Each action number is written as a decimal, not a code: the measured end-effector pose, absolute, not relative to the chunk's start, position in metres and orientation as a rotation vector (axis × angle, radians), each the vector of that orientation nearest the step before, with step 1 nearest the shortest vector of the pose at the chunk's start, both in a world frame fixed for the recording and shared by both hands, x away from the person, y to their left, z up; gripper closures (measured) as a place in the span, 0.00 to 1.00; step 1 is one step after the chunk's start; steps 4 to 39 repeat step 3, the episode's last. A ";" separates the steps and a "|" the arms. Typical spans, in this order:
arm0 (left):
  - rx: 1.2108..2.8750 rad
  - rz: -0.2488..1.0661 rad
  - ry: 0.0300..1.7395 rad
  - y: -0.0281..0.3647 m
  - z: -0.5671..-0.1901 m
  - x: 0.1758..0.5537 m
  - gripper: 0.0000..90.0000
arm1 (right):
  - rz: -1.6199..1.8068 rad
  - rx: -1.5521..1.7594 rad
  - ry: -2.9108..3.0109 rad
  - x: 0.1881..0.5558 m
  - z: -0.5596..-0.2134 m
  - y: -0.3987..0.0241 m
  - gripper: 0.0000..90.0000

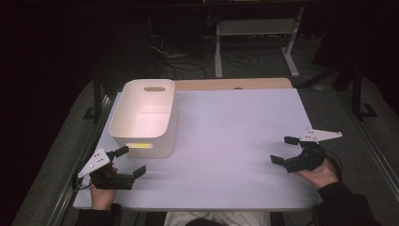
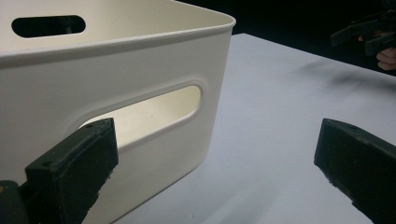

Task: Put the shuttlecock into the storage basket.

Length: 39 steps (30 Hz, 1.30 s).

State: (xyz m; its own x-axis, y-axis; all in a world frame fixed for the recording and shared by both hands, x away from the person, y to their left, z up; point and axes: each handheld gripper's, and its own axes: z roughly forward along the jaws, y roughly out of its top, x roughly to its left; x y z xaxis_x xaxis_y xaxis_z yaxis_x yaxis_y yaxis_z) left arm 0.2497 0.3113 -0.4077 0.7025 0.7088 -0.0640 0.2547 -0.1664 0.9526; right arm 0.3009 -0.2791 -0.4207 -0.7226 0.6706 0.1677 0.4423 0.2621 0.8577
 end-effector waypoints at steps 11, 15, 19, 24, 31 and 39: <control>1.737 0.479 0.775 0.311 -0.408 0.250 0.00 | 1.448 1.049 2.294 0.298 -0.424 -0.281 0.00; 1.737 0.479 0.775 0.311 -0.408 0.250 0.00 | 1.448 1.049 2.294 0.298 -0.424 -0.281 0.00; 1.737 0.479 0.775 0.311 -0.408 0.250 0.00 | 1.448 1.049 2.294 0.298 -0.424 -0.281 0.00; 1.737 0.479 0.775 0.311 -0.408 0.250 0.00 | 1.448 1.049 2.294 0.298 -0.424 -0.281 0.00; 1.737 0.479 0.775 0.311 -0.408 0.250 0.00 | 1.448 1.049 2.294 0.298 -0.424 -0.281 0.00; 1.737 0.479 0.775 0.311 -0.408 0.250 0.00 | 1.448 1.049 2.294 0.298 -0.424 -0.281 0.00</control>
